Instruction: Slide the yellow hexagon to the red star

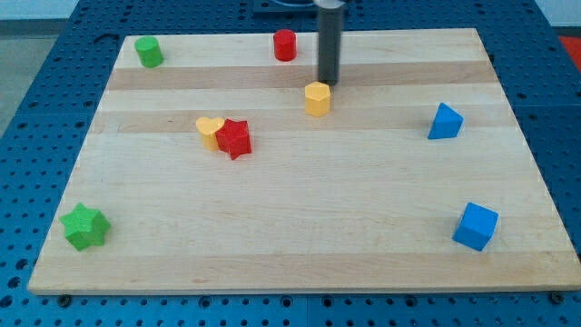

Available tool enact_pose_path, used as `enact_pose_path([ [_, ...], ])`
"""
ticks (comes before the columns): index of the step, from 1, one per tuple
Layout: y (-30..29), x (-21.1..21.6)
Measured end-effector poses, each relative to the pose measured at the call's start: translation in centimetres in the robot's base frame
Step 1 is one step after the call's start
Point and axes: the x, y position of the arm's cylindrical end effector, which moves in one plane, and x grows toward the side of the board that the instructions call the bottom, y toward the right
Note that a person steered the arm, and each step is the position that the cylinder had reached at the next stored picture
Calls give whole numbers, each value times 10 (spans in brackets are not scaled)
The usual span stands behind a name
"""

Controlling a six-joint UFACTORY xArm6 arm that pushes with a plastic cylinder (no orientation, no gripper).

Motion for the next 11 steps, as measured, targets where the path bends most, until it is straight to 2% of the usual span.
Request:
enact_pose_path([
  [1,40,13],
  [2,7,36],
  [3,-61,41],
  [5,-69,36],
  [7,-103,43],
  [10,-105,66],
  [11,-103,58],
])
